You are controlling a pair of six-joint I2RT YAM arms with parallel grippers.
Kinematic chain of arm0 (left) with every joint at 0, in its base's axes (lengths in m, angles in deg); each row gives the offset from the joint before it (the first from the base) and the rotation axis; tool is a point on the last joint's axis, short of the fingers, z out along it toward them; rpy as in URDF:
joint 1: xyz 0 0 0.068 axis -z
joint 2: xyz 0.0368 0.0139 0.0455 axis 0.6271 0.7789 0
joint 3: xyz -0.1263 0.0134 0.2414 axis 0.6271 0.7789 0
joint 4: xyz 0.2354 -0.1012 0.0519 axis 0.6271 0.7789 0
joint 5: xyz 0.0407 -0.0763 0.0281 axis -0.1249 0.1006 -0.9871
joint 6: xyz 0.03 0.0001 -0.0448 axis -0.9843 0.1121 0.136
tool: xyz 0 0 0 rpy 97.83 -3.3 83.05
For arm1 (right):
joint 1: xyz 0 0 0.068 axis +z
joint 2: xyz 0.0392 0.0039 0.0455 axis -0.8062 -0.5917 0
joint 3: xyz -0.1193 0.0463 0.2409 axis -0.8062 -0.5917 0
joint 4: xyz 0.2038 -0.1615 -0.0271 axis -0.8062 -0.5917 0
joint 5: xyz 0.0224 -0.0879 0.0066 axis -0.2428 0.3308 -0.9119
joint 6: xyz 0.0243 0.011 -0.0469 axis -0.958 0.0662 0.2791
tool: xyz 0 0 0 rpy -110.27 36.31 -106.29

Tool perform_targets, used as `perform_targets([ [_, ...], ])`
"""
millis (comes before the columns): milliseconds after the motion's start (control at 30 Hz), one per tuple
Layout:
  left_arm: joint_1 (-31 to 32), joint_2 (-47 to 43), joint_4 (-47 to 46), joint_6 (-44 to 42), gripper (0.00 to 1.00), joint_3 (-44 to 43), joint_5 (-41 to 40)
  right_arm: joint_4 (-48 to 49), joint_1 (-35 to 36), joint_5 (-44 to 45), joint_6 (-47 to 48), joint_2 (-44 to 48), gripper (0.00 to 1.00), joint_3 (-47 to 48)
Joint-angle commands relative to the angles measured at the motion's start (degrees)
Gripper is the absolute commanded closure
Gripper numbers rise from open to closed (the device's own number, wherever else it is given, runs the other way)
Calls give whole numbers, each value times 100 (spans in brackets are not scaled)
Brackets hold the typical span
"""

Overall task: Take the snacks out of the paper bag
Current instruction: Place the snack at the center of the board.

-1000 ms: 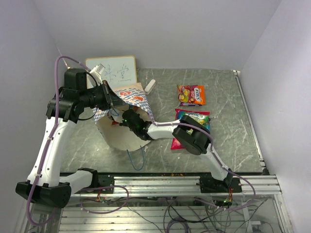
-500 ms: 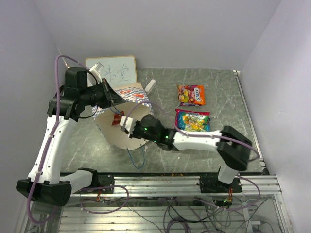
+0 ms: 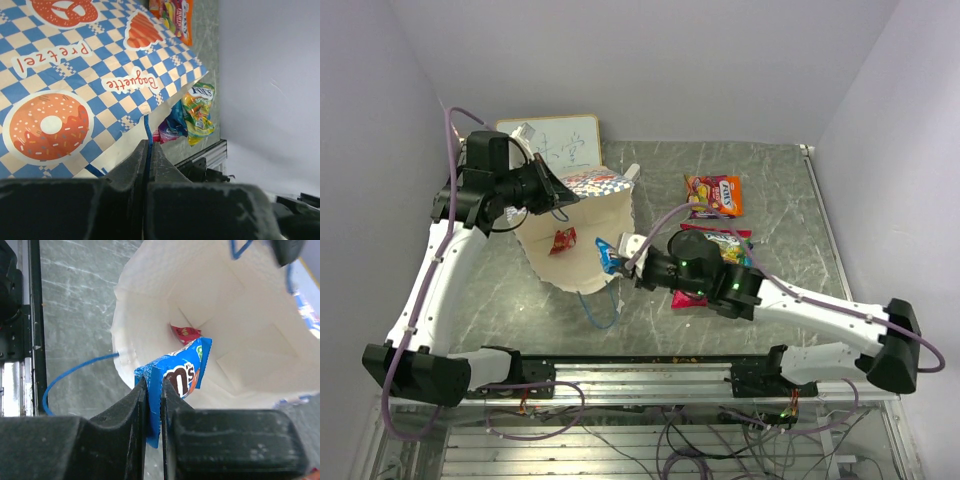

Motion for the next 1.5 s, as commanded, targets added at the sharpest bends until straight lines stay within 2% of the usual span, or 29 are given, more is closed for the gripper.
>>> perform_targets([
  [0,-55,163,-146,18,93,-210,-290,-1381,-113,359,212,409,91,688],
  [167,-55,257,-198,72,93,-202,-286,-2211,-356,1164,-75,668,92,1158],
  [267,-63,258,-168,49,93,-194,-338,-2545,-542,1704,-312,855,96,1283],
  [400,-63,296,-114,18,93,-186,-367,-2619,-914,2249,-433,1076,99,1219],
  [500,-63,304,-149,49,93,-173,-305,-2555,-1318,2841,-562,905,100,1222],
  [600,-63,286,-155,45,93,-184,-284,-2311,-1885,3270,-793,417,100,1340],
  [700,-63,254,-164,65,93,-161,-258,-1879,-2637,3264,-879,-307,100,1427],
  [867,-63,144,-100,63,93,-134,-202,-1877,-3527,3526,-1412,-2087,100,2382],
  [933,-64,82,-66,49,93,-95,-199,-1755,-3774,3459,-1276,-2633,100,2673],
  [1033,-63,10,-47,59,93,-38,-170,-1246,-3853,3450,-739,-3133,96,2746],
  [1133,-63,-75,-16,61,93,-14,-192,-1211,-3910,3504,-526,-3536,95,3030],
  [1467,-63,-93,126,-53,93,-26,-201,-1452,-3898,3646,-631,-4317,92,3563],
])
